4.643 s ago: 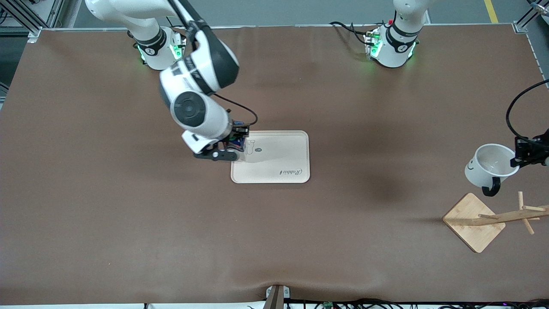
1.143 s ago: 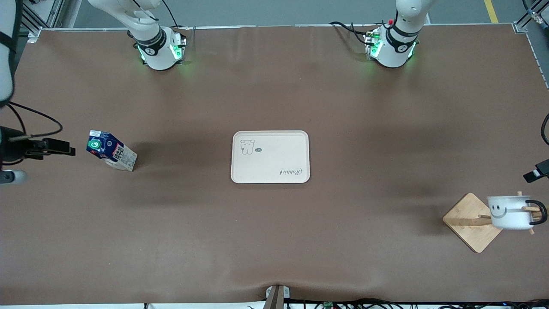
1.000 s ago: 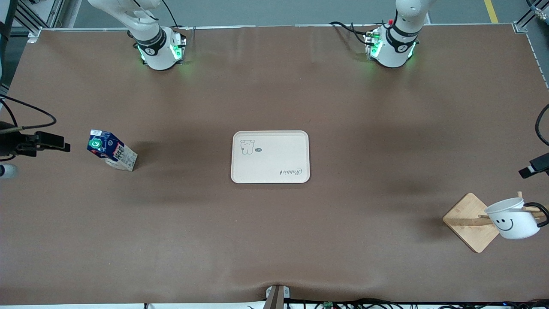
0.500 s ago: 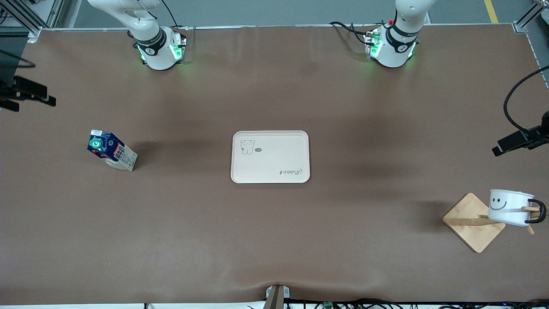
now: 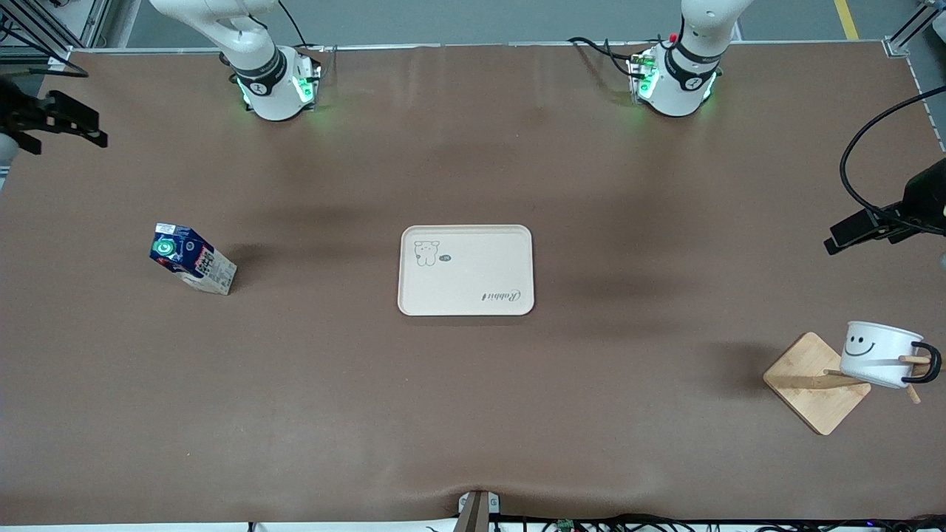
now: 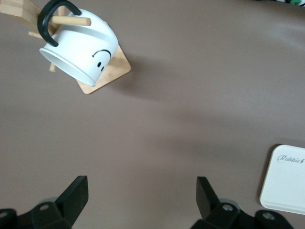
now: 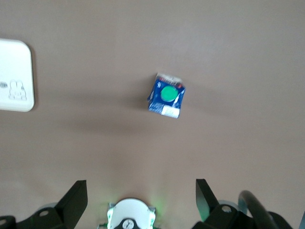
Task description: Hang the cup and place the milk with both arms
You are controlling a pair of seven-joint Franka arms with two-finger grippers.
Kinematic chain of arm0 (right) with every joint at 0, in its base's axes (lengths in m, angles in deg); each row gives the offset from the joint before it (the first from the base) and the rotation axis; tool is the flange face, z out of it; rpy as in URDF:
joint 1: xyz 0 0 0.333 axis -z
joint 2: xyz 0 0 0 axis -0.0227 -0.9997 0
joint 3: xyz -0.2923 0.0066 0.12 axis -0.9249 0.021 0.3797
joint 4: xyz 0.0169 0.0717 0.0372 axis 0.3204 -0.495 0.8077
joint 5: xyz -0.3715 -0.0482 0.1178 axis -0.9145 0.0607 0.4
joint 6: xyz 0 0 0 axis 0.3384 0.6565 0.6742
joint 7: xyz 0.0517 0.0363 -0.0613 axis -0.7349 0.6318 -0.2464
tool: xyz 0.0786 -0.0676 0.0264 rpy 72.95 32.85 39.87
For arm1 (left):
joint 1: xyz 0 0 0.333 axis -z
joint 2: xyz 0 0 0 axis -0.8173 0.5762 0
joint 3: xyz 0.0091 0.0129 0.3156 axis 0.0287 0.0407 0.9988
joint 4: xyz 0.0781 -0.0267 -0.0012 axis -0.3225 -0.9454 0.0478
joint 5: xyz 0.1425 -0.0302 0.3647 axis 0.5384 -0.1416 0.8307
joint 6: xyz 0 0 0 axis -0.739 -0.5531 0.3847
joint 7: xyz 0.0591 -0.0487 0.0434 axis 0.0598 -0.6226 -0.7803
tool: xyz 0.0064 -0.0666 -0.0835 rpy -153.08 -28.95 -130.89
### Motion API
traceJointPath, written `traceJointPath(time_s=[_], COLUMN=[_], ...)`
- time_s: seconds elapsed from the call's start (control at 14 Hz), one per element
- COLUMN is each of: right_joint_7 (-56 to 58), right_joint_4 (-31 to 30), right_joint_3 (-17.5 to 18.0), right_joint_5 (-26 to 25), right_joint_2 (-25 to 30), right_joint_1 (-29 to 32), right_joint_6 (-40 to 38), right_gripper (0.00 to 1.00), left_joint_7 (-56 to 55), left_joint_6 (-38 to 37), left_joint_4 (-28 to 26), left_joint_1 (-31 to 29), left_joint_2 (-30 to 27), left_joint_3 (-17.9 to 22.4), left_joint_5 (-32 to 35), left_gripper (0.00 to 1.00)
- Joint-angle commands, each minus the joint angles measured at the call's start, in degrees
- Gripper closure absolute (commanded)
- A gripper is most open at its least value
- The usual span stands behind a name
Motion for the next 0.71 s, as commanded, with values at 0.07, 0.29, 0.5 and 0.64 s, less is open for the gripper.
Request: traceJointPath(time_s=[0.07, 0.29, 0.5, 0.64], right_joint_7=[1.6, 1.6, 1.7, 1.6], right_joint_4=[6.1, 6.2, 6.5, 6.5], right_joint_3=[0.5, 1.8, 2.7, 3.2], right_joint_5=[-0.4, -0.9, -1.1, -0.9], right_joint_2=[-3.3, -3.4, -3.4, -3.3], right_joint_1=[2.0, 1.9, 2.5, 2.5], right_joint_6=[-0.3, -0.3, -0.2, -0.2], right_gripper=[0.0, 0.0, 0.0, 0.0], left_joint_7=[1.5, 5.9, 7.2, 9.1], left_joint_6=[-2.3, -2.3, -2.8, -5.1], left_joint_4=[1.2, 1.2, 0.9, 0.6], left_joint_1=[-0.6, 2.5, 12.7, 21.0], left_joint_2=[-0.8, -1.0, -3.3, -5.2], left_joint_3=[-2.2, -1.0, 11.6, 21.1], left_joint_5=[3.6, 3.5, 2.9, 1.2], left_gripper=[0.0, 0.0, 0.0, 0.0])
